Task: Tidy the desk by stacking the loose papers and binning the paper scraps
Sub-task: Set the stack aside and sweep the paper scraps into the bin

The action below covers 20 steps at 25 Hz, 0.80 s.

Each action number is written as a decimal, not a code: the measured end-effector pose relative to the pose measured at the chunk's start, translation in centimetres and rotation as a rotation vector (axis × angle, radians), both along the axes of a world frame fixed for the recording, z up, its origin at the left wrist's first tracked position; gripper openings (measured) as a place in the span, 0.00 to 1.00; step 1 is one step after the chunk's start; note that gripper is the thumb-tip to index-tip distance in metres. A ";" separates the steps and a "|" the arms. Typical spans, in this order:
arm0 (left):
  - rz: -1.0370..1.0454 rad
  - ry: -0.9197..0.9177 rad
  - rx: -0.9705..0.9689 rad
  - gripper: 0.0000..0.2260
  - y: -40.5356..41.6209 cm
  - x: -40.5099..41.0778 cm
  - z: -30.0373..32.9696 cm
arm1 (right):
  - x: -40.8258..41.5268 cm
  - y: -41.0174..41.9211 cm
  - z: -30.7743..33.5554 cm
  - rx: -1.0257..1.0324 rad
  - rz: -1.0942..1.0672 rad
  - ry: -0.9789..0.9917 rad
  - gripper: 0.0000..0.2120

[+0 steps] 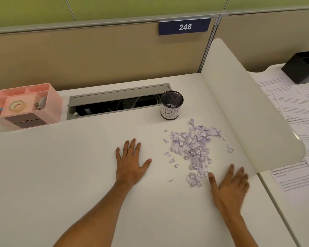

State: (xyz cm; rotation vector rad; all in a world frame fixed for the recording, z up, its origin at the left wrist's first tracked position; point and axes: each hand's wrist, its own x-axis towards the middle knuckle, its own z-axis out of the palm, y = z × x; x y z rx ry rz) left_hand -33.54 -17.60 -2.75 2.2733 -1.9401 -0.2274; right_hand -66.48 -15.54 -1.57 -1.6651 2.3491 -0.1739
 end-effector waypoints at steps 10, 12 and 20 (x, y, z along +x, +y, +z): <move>-0.004 -0.010 -0.006 0.36 0.0 0.1 0.0 | 7.3 -6.3 3.6 0.031 0.528 -0.115 0.45; -0.004 -0.010 -0.004 0.36 0.0 0.1 -0.1 | 6.3 -6.1 5.4 0.111 0.513 -0.044 0.49; -0.005 -0.006 -0.003 0.36 0.1 0.1 -0.1 | 7.8 -6.3 4.1 0.146 0.648 -0.029 0.38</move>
